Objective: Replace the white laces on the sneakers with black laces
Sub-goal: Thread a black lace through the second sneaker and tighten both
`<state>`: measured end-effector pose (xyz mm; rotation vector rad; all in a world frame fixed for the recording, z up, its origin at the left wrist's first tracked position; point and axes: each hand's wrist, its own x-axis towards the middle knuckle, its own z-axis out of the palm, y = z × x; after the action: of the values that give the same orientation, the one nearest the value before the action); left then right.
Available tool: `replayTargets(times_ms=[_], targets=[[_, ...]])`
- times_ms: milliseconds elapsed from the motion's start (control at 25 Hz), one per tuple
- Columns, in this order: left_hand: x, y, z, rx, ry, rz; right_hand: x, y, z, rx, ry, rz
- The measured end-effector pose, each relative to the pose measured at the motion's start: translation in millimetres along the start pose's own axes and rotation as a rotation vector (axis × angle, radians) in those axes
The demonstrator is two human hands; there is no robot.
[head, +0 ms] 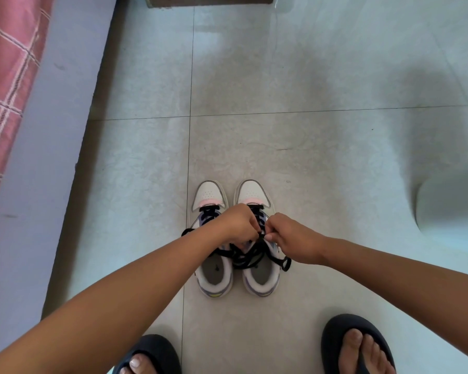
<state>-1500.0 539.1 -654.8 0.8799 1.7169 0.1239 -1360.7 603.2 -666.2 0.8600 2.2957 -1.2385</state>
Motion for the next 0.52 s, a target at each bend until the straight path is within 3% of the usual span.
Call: replayTargets(times_ms=[320,520], targets=[[3,-6,18,0.165,0.265,0.146,3,-1,6,0.197,0.022,0.143],[7,-11,28,0.277,0.378,0.169,4,-12,7,0.077,0.097,0.092]])
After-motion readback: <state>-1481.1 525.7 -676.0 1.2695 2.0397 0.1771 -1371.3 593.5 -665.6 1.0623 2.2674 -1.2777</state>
